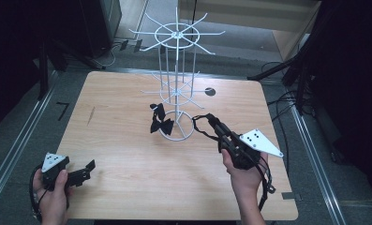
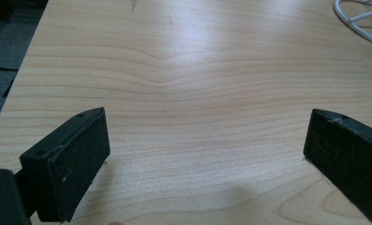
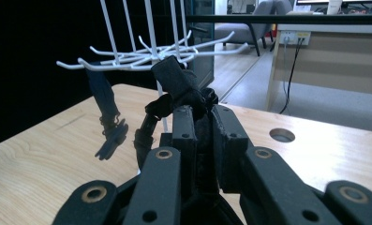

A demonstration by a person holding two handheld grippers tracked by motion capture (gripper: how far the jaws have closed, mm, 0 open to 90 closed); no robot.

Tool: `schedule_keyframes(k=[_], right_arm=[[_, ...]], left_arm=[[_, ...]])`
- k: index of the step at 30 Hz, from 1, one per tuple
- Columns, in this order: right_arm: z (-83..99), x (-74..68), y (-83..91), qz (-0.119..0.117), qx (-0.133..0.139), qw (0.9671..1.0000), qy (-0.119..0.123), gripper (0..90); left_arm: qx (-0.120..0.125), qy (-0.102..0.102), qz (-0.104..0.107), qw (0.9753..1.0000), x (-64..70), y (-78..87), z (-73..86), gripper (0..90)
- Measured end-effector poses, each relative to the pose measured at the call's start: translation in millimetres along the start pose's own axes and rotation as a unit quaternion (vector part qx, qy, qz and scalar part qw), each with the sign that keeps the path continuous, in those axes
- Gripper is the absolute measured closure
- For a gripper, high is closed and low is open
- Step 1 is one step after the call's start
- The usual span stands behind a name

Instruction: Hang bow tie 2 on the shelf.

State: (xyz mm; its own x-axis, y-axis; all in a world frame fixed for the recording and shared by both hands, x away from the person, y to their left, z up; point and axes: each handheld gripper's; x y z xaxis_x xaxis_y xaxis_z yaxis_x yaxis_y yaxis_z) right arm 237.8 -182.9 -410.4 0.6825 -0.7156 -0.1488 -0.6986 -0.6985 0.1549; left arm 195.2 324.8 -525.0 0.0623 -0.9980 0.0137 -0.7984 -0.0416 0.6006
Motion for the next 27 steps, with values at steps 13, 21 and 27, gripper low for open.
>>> schedule_keyframes(k=[13,21,27], right_arm=[[-15.3,0.3,-3.5,-0.003,0.016,0.9999,0.002,81.4],[-23.9,-1.0,-3.3,-0.007,0.025,0.9996,0.008,81.4],[-27.8,1.0,-4.9,-0.007,0.027,0.9996,0.006,81.4]], left_arm=[[0.0,-0.001,0.001,1.0,0.1,0.0,0.0,1.0],[0.002,0.0,0.0,1.0,0.4,0.0,0.2,1.0],[0.002,-0.001,0.0,1.0,0.3,0.1,0.2,1.0]])
Point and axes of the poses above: each handheld gripper's, and its own axes: y roughly backward along the jaws, z roughly out of its underside, x roughly to its right, and after that the axes turned 13 degrees about -z, right-handed
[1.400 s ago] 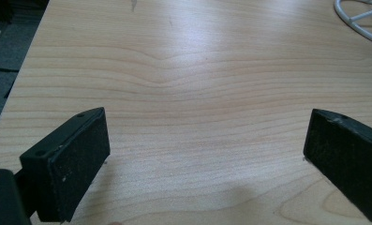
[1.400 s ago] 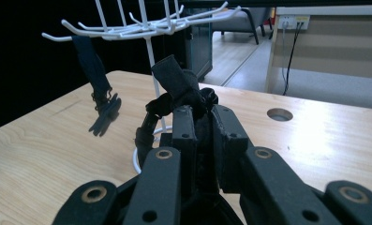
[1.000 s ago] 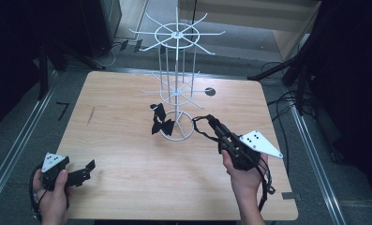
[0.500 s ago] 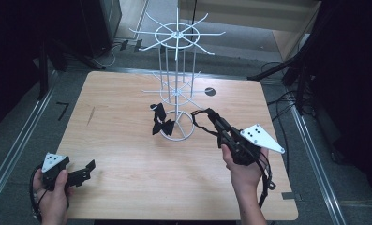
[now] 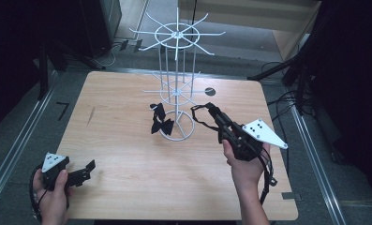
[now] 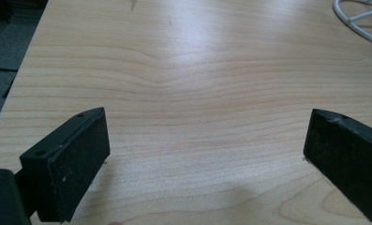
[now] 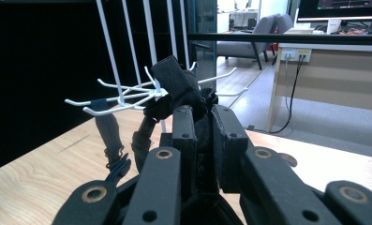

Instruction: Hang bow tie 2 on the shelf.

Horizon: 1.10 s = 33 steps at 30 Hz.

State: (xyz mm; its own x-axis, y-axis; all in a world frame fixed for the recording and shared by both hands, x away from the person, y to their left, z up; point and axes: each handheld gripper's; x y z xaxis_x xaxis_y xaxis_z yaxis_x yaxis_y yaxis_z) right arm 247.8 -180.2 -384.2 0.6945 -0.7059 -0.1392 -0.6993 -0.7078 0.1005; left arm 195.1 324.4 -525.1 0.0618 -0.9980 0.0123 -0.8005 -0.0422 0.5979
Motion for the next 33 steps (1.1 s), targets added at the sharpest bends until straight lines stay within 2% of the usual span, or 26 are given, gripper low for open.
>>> schedule_keyframes(k=[15,16,23,33], right_arm=[[-1.8,7.0,-15.2,-0.006,0.001,0.9999,-0.015,81.4],[-2.0,8.6,-17.4,-0.01,0.003,0.9996,-0.025,81.4],[-0.3,15.1,-25.6,-0.01,0.003,0.999,-0.044,81.4],[12.3,24.7,-38.7,0.005,-0.012,0.9978,-0.066,81.2]], left_arm=[[-0.001,0.0,0.001,1.0,-0.2,-0.1,-0.1,1.0],[-0.001,0.0,0.001,1.0,-0.1,-0.1,-0.1,1.0],[0.0,0.001,0.002,1.0,-0.2,0.0,0.0,1.0],[-0.001,0.0,0.003,1.0,-0.3,-0.2,-0.1,1.0]])
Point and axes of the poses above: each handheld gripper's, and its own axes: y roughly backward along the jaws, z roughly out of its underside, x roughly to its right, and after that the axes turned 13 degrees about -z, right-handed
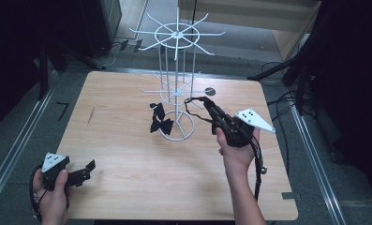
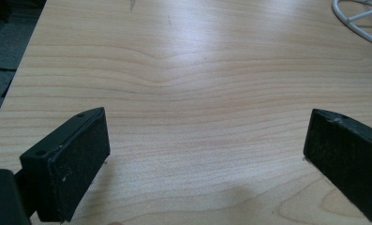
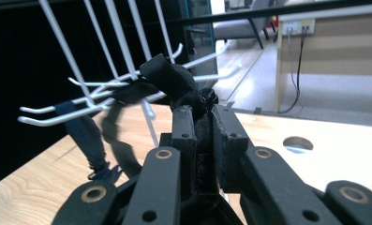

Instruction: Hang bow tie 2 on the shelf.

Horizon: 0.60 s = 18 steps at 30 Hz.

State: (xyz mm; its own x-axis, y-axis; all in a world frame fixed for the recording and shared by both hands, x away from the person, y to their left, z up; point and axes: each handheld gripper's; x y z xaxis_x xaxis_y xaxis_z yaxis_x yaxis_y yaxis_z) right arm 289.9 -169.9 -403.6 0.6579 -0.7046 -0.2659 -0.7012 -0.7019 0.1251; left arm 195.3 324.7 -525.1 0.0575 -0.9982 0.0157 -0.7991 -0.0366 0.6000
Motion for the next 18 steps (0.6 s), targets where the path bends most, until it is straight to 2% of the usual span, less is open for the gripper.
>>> schedule_keyframes(k=[9,11,16,18], right_arm=[[18.7,12.3,-15.8,0.022,-0.017,0.9993,-0.025,79.6],[22.3,14.5,-19.1,0.02,-0.023,0.999,-0.032,78.3],[28.8,17.6,-26.4,0.025,-0.037,0.9983,-0.038,76.4],[31.0,19.2,-28.3,0.034,-0.039,0.9978,-0.041,75.9]], left_arm=[[0.0,0.0,0.0,1.0,0.0,0.0,0.0,1.0],[0.0,0.0,0.0,1.0,0.2,-0.1,0.0,1.0],[-0.001,-0.001,0.0,1.0,0.2,-0.1,-0.1,1.0],[-0.001,0.0,0.0,1.0,-0.1,0.0,0.0,1.0]])
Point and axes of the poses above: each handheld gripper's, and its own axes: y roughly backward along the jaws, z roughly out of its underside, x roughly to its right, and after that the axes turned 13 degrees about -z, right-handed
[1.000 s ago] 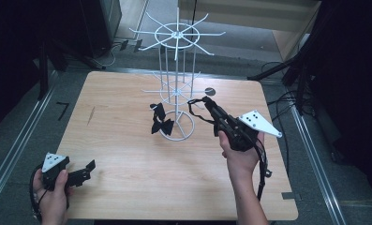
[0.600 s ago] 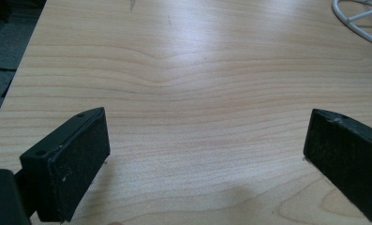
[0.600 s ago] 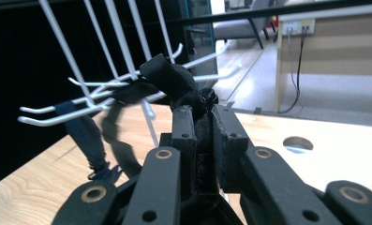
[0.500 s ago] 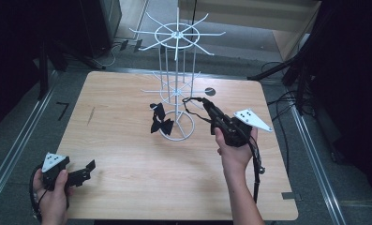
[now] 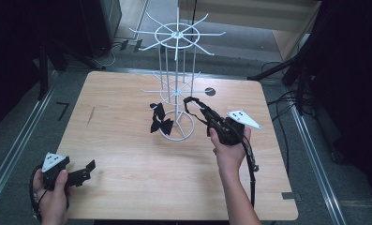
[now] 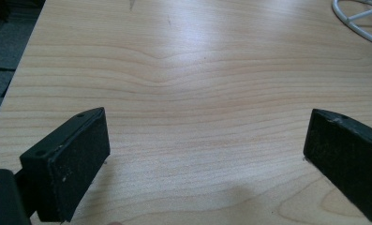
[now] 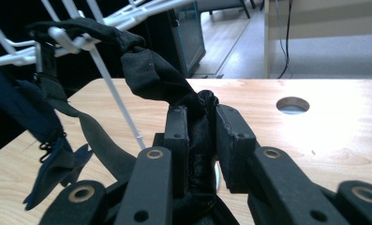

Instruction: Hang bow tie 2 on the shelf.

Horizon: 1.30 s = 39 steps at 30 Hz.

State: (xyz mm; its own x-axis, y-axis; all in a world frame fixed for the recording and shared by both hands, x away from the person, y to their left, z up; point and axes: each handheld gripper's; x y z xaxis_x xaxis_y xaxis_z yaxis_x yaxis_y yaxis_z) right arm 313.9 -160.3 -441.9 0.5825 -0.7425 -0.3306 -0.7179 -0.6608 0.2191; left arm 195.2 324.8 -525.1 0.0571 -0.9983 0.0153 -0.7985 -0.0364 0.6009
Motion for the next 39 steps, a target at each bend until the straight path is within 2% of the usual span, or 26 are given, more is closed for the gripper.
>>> schedule_keyframes(k=[15,19,24,25,27,29,31,35,38,39], right_arm=[[13.3,8.9,-15.8,0.001,-0.025,0.9996,-0.016,71.6],[15.4,9.0,-17.0,-0.002,-0.028,0.9995,-0.013,61.4],[13.5,8.3,-13.3,-0.016,-0.039,0.9991,-0.01,55.2],[12.7,8.7,-10.2,-0.019,-0.043,0.9989,0.004,50.3],[12.8,9.0,-9.2,-0.019,-0.044,0.9988,0.008,47.7],[14.5,11.7,-2.8,-0.015,-0.041,0.999,0.008,40.2],[15.0,12.8,-1.2,-0.016,-0.04,0.999,0.009,38.9],[18.9,17.1,9.6,-0.019,-0.048,0.9985,0.018,29.3],[19.9,17.8,13.0,-0.02,-0.05,0.9983,0.021,25.5],[20.5,19.2,18.4,-0.025,-0.047,0.9983,0.023,20.8]], left_arm=[[-0.002,0.003,0.002,1.0,-0.3,-0.4,-0.1,1.0],[-0.001,0.003,0.002,1.0,-0.3,-0.4,-0.1,1.0],[-0.002,0.002,0.001,1.0,-0.4,-0.1,-0.1,1.0],[-0.001,0.004,0.002,1.0,-0.4,-0.3,0.0,1.0],[-0.002,0.004,0.002,1.0,-0.5,-0.4,-0.1,1.0],[-0.003,0.0,0.002,1.0,-0.2,-0.4,-0.3,1.0],[-0.003,0.0,0.001,1.0,0.2,-0.3,-0.2,1.0],[-0.002,0.001,0.001,1.0,-0.4,-0.1,-0.1,1.0],[0.0,0.001,0.0,1.0,0.1,-0.1,0.0,1.0],[0.0,0.001,0.0,1.0,0.2,-0.2,0.0,1.0]])
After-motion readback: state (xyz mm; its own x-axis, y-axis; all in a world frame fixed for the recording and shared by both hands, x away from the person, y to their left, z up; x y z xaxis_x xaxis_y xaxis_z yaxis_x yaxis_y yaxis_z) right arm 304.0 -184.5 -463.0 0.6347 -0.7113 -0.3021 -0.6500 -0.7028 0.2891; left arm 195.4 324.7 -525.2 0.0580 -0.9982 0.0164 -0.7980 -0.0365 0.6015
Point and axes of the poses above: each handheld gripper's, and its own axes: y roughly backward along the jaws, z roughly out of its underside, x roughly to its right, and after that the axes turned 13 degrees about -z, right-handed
